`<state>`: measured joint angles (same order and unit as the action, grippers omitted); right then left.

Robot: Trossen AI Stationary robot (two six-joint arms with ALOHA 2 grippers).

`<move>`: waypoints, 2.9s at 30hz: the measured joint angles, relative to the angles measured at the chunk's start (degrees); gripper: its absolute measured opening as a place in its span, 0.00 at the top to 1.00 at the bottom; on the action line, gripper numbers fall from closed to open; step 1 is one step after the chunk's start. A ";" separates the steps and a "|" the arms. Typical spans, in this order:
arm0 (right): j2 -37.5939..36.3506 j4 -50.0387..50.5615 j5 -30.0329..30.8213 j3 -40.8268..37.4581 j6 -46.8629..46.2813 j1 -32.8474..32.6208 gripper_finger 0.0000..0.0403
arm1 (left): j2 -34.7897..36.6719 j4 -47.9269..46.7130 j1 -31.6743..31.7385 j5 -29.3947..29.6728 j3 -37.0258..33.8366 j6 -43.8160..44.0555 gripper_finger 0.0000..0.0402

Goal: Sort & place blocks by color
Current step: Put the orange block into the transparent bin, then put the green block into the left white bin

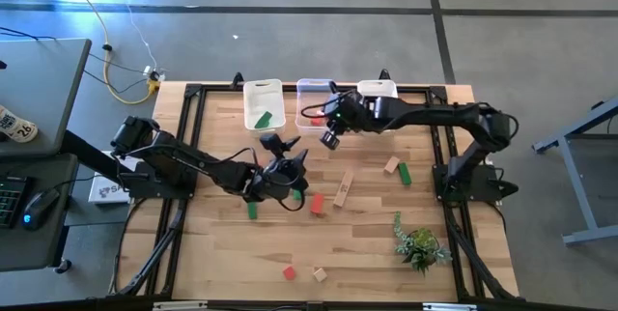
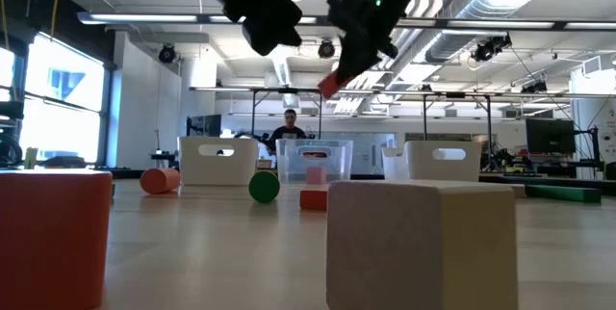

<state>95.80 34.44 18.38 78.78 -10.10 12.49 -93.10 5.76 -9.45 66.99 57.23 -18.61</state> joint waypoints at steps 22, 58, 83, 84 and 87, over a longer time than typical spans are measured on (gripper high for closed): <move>9.36 -11.58 -5.06 0.00 2.61 8.95 0.88 | 2.58 -27.19 -1.49 -14.06 0.02 33.52 0.50; 8.23 4.25 -23.15 9.40 -13.71 -4.94 0.54 | 10.46 -65.44 -2.46 -23.76 -0.02 68.37 0.50; 10.84 -0.45 -15.77 9.38 -27.45 -14.86 0.54 | 11.64 -74.98 -6.36 -38.08 -0.04 78.94 0.50; 11.31 -0.58 -16.83 9.38 -28.23 -14.86 0.54 | 11.63 -75.12 -6.48 -38.06 -0.04 79.10 0.50; 12.77 -1.29 -19.58 9.37 -29.07 -14.80 0.54 | 11.63 -75.17 -6.48 -38.04 -0.04 79.12 0.50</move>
<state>108.57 33.15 -1.20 88.16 -39.16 -2.31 -81.47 -69.41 -15.92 28.95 57.19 60.51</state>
